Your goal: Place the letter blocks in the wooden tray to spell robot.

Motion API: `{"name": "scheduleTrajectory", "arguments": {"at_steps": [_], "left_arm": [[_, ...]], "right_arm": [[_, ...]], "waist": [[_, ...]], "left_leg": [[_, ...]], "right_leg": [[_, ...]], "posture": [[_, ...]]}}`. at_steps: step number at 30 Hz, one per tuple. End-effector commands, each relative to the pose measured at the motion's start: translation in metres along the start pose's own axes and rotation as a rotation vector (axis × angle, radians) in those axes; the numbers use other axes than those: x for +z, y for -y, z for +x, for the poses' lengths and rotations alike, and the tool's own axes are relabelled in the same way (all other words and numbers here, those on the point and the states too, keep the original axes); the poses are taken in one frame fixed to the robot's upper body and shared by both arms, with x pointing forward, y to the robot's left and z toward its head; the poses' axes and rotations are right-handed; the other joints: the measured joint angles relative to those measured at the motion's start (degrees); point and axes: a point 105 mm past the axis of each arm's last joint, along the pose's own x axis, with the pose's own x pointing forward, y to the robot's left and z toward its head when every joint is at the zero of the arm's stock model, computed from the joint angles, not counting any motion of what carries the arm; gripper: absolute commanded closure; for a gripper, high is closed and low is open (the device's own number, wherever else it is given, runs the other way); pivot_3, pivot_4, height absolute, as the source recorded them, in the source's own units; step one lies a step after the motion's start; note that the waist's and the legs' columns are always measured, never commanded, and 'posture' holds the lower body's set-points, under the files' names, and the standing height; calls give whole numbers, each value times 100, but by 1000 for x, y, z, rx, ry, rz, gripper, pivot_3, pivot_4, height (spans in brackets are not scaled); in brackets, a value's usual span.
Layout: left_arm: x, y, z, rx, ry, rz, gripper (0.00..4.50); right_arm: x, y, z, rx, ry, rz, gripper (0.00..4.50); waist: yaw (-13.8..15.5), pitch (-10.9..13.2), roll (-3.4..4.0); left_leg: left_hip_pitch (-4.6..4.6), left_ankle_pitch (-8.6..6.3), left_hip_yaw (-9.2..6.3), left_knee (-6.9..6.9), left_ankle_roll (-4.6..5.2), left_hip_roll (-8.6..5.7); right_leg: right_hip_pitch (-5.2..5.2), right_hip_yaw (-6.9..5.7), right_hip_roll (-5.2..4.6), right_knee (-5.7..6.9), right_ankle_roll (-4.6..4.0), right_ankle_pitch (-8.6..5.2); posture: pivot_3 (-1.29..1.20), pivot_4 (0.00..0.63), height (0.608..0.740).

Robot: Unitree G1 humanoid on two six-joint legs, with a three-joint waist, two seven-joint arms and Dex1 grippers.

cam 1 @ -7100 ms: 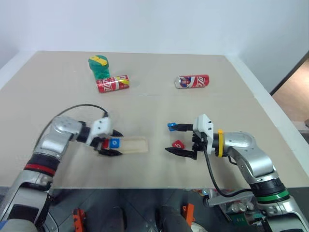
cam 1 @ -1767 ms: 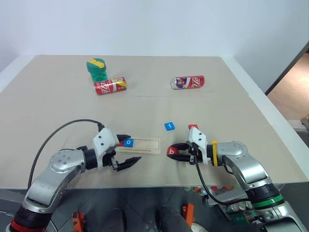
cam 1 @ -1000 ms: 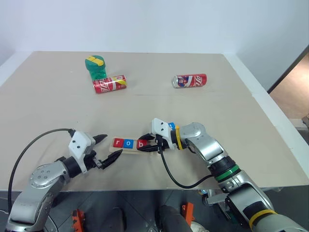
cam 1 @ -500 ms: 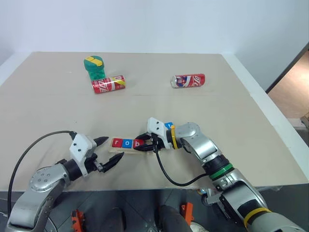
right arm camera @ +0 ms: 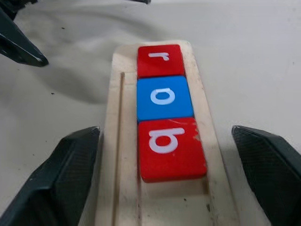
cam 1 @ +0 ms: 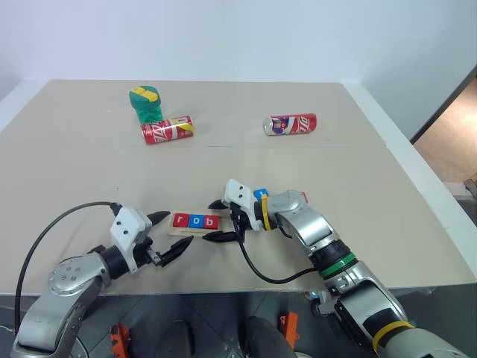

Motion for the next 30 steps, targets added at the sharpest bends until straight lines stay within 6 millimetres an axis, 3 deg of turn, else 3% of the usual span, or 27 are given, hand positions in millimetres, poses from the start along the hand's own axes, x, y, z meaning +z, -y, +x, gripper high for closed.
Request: {"name": "scheduleTrajectory", "arguments": {"at_steps": [1, 5, 9, 13, 20, 29, 30], "left_arm": [[17, 15, 3, -107, 52, 40, 0], [20, 39, 4, -300, 14, 48, 0], [19, 50, 5, -454, -46, 88, 0], [22, 45, 15, -445, -38, 133, 0], [32, 37, 36, -320, 64, 125, 0], [38, 42, 51, -292, 118, 127, 0], [38, 43, 52, -294, 119, 129, 0]], "right_arm": [[41, 21, -27, -129, 145, -12, 34], [49, 54, -82, -321, 188, 1, 34], [9, 80, -151, -561, 38, 29, 34], [-14, 74, -180, -793, 3, 107, 34], [-47, 47, -184, -1169, 61, 308, 34], [-79, 37, -158, -1259, 28, 473, 34], [-80, 36, -155, -1261, 29, 486, 273]], "waist": [[3, 0, 0], [28, 1, 1], [69, 3, 4], [72, 0, 0], [-21, -1, 13], [-24, -2, 14], [-30, -3, 13]], "left_leg": [[-2, 0, -1, 0, 0, 0], [-5, 0, 0, 0, 0, -9], [-11, 0, 0, 0, 0, -26], [-13, -5, -1, -4, 7, -37], [-15, -10, -6, -16, 4, -14], [-8, 4, 8, 13, 7, -29], [-5, 4, 10, 13, 7, -29]], "right_leg": [[-1, 0, 0, 0, 0, 0], [-1, 2, -7, 0, 3, 0], [-2, 7, -19, -2, 17, -9], [3, 20, -25, -4, 31, -26], [-17, 37, 9, 12, 30, -28], [1, 47, -7, 5, 47, 2], [2, 50, -8, 5, 49, 3]], "posture": [[0, 150, 740], [0, 150, 740], [0, 150, 740], [0, 150, 740], [0, 150, 740], [0, 150, 740], [0, 150, 740]]}}
